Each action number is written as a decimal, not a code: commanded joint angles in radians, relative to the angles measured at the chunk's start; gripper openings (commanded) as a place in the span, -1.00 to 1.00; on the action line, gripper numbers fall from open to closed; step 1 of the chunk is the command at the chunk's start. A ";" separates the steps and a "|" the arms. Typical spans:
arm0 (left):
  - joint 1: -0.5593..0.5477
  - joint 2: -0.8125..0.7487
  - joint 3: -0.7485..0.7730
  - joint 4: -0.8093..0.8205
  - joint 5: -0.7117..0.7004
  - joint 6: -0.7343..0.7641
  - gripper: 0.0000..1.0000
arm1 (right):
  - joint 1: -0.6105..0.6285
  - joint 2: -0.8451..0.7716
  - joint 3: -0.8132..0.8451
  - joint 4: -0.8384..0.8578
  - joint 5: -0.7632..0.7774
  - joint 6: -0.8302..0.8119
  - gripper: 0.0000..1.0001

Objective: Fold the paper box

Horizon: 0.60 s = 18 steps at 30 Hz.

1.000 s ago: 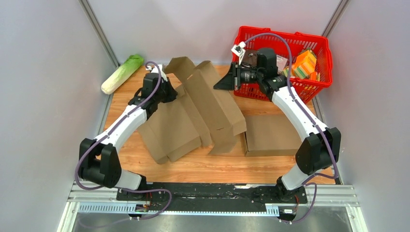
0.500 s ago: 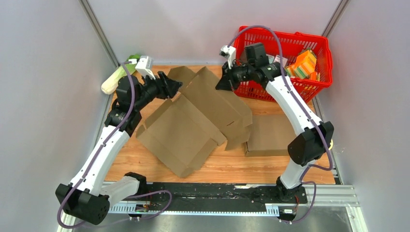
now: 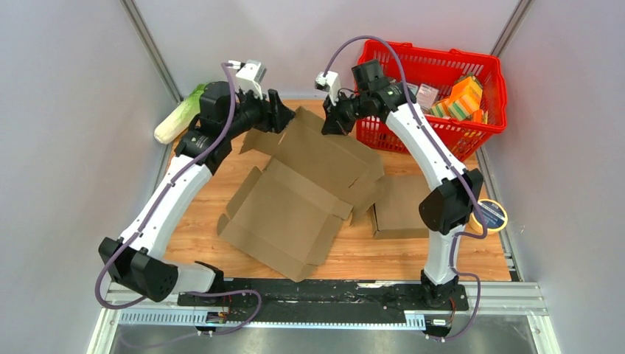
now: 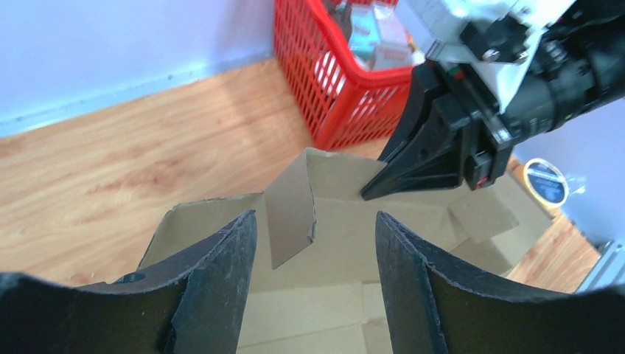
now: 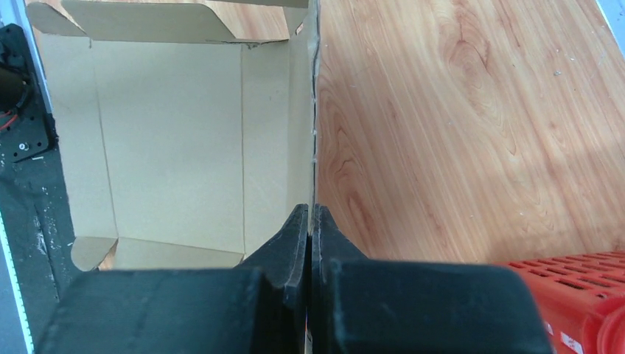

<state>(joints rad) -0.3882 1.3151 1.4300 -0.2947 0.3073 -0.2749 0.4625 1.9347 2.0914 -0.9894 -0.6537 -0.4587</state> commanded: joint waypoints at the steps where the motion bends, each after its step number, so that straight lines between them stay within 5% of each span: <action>1: -0.029 0.021 0.049 -0.075 -0.063 0.110 0.37 | 0.031 0.026 0.068 -0.025 0.023 -0.067 -1.00; 15: -0.072 0.088 0.090 -0.239 -0.267 0.226 -0.01 | 0.102 0.063 0.114 -0.022 0.085 -0.077 -0.92; 18: -0.072 0.090 0.090 -0.247 -0.278 0.246 -0.33 | 0.119 0.076 0.137 -0.018 0.104 -0.075 -0.86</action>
<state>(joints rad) -0.4568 1.4101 1.4895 -0.5175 0.0814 -0.0853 0.5568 1.9949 2.1612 -1.0172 -0.5747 -0.5140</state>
